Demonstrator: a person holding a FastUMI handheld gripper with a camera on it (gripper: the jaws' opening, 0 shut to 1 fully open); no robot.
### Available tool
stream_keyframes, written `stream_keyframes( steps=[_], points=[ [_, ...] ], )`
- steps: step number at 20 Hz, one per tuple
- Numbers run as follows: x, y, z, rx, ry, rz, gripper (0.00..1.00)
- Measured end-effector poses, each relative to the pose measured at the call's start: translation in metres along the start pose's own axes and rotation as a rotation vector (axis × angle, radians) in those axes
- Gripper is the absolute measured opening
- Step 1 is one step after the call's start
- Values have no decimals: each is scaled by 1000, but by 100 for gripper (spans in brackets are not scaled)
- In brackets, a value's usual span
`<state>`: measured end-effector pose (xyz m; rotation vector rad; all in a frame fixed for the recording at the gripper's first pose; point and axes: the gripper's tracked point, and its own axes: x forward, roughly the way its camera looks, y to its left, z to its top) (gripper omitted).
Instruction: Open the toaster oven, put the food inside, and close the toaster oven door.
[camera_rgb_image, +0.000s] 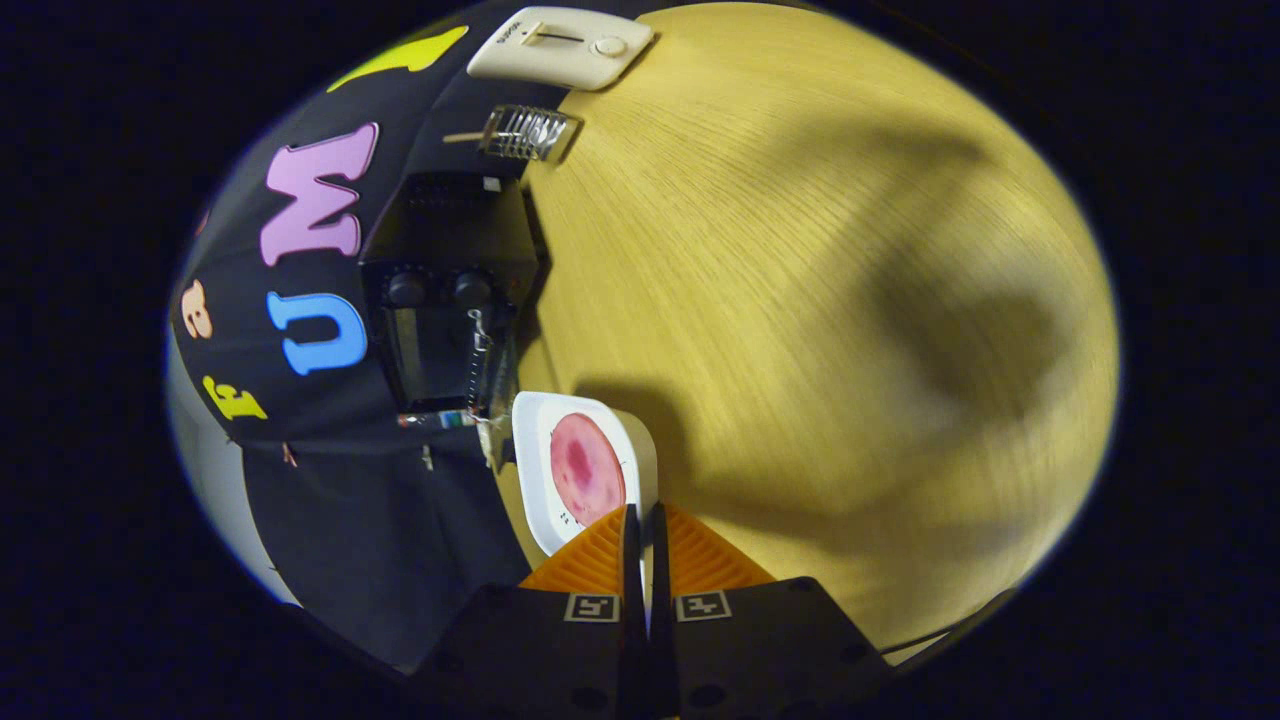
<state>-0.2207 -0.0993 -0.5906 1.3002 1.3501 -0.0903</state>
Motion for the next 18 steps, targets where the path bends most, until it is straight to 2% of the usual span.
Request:
stream_keyframes(
  steps=[3, 6, 10, 14, 18],
  points=[
    [7, 57, -9, 76, -141, 108, 6],
    [33, 107, -17, 142, -233, 154, 6],
    [84, 136, -31, 127, -282, 70, 6],
    [136, 165, -28, 208, -317, 71, 6],
    [172, 172, -14, 307, -380, 45, 6]
  ],
)
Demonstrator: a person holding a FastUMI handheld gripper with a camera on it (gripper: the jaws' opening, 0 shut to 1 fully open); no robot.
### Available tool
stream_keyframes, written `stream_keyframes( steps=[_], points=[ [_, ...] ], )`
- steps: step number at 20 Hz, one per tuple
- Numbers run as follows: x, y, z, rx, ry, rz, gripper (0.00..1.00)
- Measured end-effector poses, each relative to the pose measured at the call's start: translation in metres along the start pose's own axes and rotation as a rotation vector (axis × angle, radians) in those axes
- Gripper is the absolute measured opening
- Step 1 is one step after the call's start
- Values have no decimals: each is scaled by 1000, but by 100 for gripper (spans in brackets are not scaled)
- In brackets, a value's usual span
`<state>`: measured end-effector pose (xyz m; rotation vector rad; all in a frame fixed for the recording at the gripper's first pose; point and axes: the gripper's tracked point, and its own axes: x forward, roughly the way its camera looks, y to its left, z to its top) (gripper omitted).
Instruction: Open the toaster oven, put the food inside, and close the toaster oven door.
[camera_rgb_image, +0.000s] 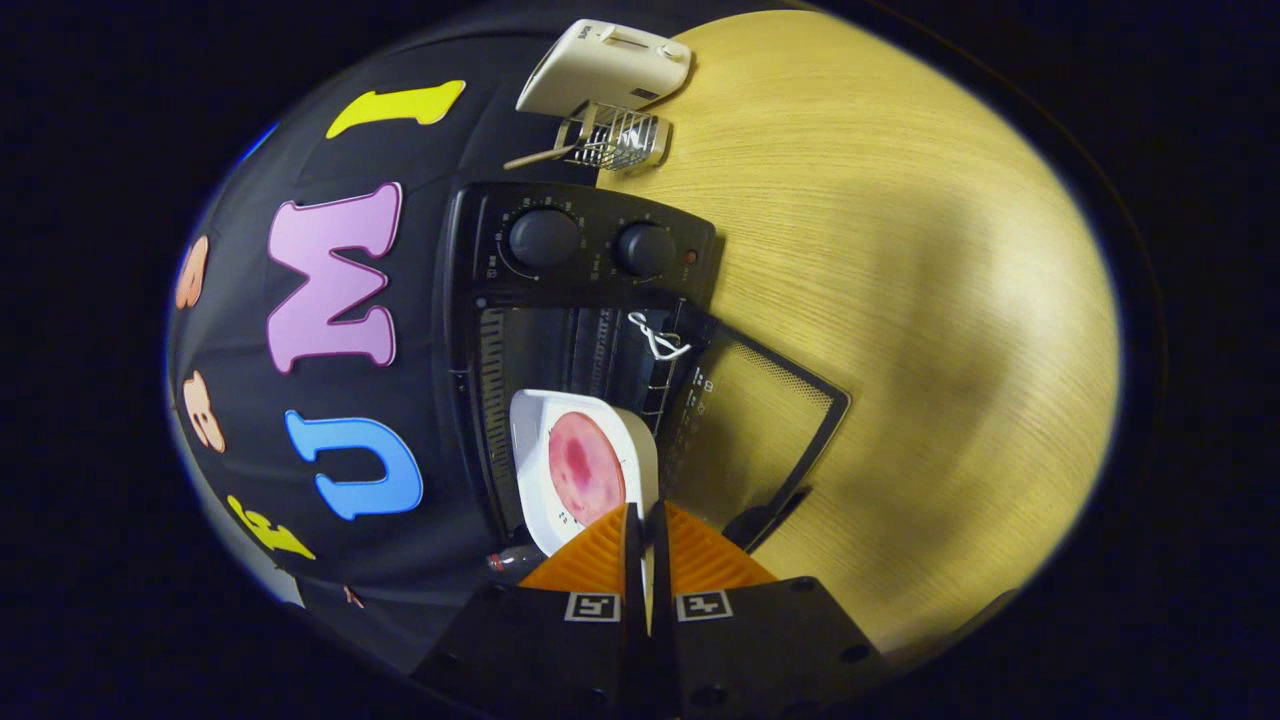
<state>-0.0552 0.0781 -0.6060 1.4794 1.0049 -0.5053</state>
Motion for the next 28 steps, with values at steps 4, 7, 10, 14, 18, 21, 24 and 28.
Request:
stream_keyframes(
  steps=[4, 7, 10, 14, 18, 21, 24, 28],
  points=[
    [32, 10, 9, 107, -103, -18, 6],
    [56, 25, 13, 163, -177, -15, 6],
    [83, 35, 9, 185, -190, -34, 6],
    [103, 43, -2, 206, -191, -47, 6],
    [108, 38, 1, 223, -204, -78, 6],
    [109, 37, 2, 207, -203, -99, 6],
    [118, 42, 0, 214, -200, -96, 10],
    [102, 46, 0, 196, -197, -97, 39]
  ],
)
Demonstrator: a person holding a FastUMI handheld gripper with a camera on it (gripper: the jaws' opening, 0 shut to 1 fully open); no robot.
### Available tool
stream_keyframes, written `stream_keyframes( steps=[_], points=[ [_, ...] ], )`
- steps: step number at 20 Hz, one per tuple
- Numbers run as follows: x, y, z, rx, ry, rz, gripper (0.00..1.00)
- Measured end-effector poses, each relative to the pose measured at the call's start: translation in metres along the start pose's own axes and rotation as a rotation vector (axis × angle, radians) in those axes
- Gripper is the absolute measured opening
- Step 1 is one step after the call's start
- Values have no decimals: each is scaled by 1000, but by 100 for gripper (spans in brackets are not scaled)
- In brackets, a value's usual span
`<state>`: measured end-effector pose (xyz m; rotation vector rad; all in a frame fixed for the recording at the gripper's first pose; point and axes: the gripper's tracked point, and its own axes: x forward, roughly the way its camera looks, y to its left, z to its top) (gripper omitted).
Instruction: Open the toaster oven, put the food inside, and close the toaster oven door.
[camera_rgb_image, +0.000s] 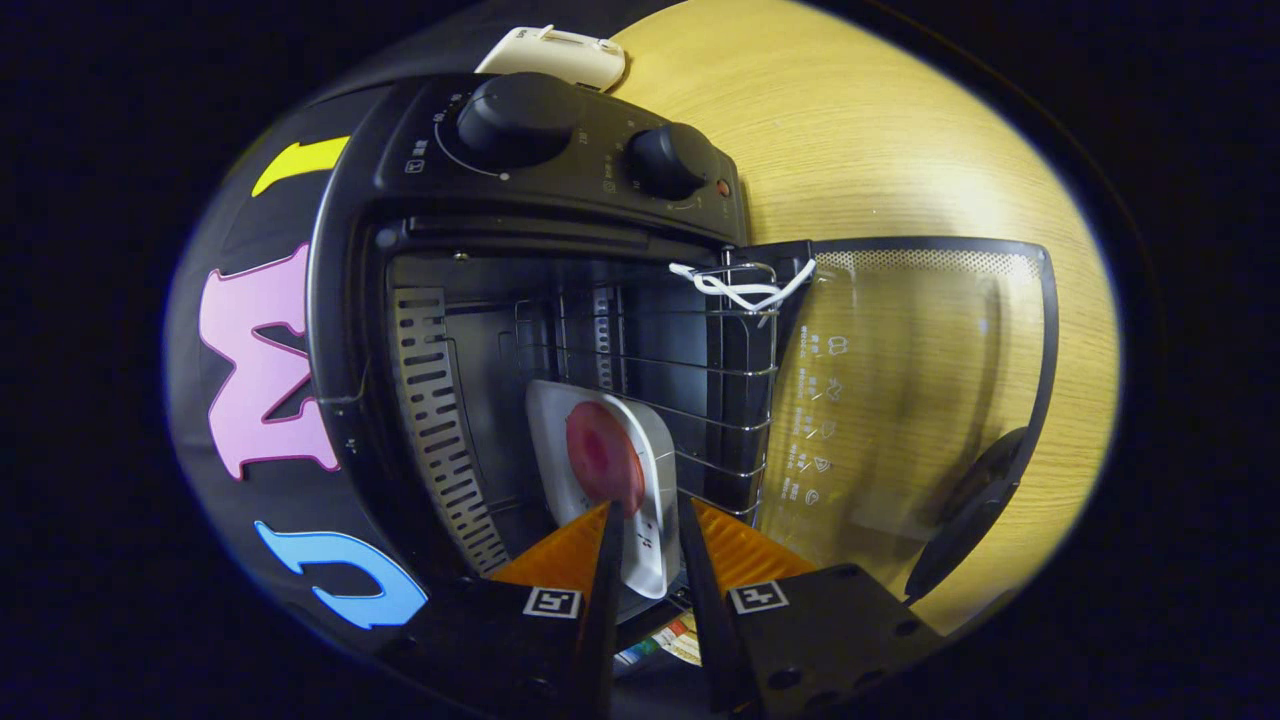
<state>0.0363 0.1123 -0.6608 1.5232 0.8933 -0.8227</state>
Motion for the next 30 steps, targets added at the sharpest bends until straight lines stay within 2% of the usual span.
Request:
stream_keyframes(
  steps=[2, 3, 5, 7, 8, 9, 13, 18, 23, 26, 30],
  points=[
    [-10, -4, -7, -33, 21, -4, 49],
    [-18, -3, -10, -51, 31, 8, 49],
    [-42, 2, -19, -125, 54, 55, 63],
    [-67, 3, -24, -225, 67, 84, 66],
    [-76, 1, -23, -287, 69, 89, 79],
    [-87, -3, -22, -354, 68, 91, 97],
    [-125, -27, -16, -646, 63, 71, 98],
    [-150, -77, -18, -1018, 64, -40, 98],
    [-147, -110, 0, -1428, -7, -168, 99],
    [-133, -142, 3, -1538, 38, -261, 99],
    [-106, -174, 1, -1547, 101, -334, 99]
  ],
)
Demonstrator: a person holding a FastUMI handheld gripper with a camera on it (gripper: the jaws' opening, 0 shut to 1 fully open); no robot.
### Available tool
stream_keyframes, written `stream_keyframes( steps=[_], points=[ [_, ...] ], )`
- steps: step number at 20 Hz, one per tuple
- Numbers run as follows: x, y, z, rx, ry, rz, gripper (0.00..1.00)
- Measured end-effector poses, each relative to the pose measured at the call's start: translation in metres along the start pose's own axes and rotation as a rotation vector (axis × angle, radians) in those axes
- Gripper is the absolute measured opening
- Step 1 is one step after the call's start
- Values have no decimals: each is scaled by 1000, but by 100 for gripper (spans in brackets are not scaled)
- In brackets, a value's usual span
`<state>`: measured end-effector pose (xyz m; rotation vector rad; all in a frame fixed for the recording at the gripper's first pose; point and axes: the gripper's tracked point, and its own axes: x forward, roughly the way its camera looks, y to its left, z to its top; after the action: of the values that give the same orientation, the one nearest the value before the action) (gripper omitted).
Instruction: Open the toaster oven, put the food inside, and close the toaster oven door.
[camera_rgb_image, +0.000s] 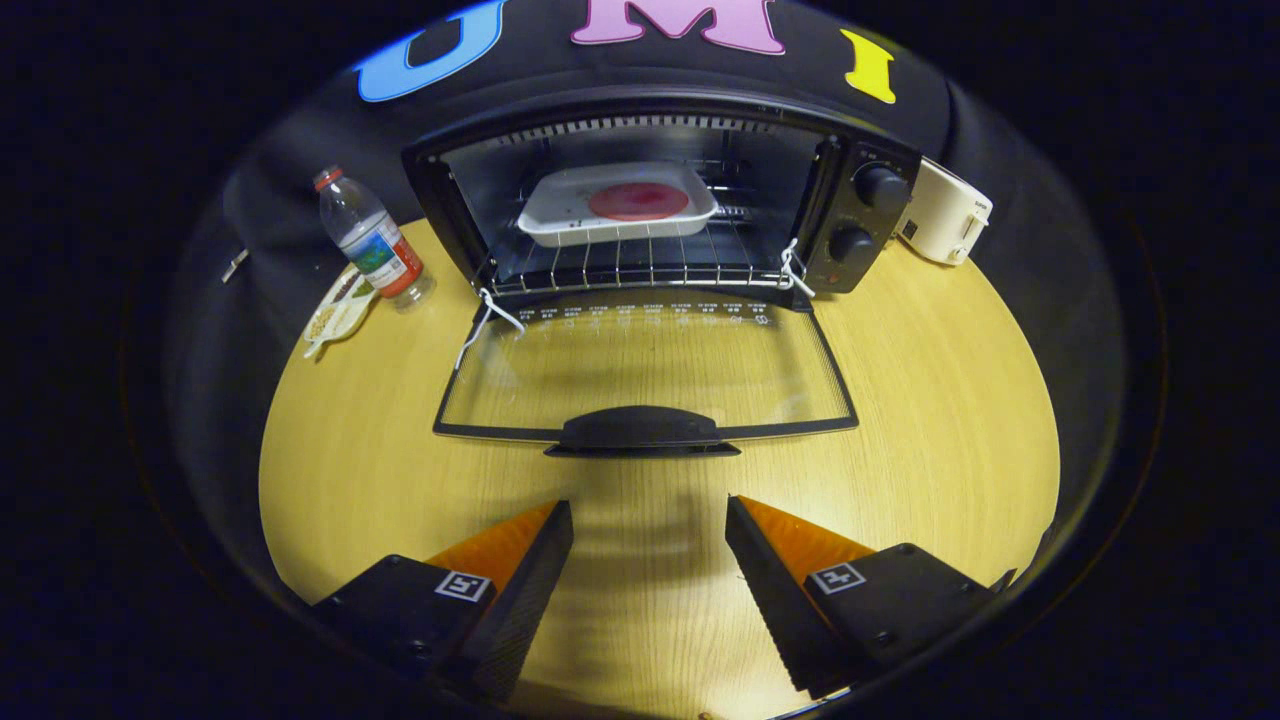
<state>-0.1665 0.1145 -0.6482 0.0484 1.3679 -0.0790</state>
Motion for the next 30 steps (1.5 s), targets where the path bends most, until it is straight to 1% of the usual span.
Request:
stream_keyframes(
  steps=[3, 5, 7, 9, 21, 24, 26, 30],
  points=[
    [19, 5, -4, 6, 37, -3, 100],
    [28, 3, -3, 8, 51, -22, 99],
    [33, 2, 6, 12, 31, -35, 100],
    [38, 1, 15, 51, 27, -44, 100],
    [40, 2, 16, 34, 54, -39, 100],
    [30, 2, 20, 34, 40, -50, 100],
    [16, 2, 24, 32, 11, -53, 100],
    [-16, 6, 44, 57, -96, -12, 100]
  ],
)
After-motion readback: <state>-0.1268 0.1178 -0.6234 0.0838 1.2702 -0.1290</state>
